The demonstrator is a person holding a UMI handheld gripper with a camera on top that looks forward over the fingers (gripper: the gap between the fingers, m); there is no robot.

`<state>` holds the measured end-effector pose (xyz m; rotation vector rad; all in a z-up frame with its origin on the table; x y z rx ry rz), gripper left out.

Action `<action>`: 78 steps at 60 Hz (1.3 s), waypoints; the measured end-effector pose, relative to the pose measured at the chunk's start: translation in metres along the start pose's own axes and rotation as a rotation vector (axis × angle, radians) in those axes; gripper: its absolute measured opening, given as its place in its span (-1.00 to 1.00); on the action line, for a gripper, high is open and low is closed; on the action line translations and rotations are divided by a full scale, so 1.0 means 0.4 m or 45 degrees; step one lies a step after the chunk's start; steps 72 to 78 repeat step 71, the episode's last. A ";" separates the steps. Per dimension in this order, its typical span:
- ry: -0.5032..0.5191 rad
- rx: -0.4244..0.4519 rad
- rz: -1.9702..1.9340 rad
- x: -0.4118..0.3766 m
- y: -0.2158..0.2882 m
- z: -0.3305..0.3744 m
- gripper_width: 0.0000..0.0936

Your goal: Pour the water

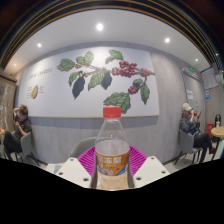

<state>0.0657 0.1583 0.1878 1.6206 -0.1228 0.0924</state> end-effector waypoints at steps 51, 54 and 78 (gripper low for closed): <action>0.067 -0.211 0.100 -0.028 -0.101 0.171 0.83; 0.071 -0.225 0.083 -0.026 -0.115 0.220 0.83; 0.242 -0.292 -0.115 -0.074 -0.152 0.586 0.81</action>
Point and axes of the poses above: the point between the fingertips, and its own axes, seen from behind it with the camera up: x to the right, y up, z backward, against the way the camera looks, the point moved 2 cm from there along z, backward, against the way the camera looks, and after that the axes turned 8 degrees about z, right-handed, at the moved point
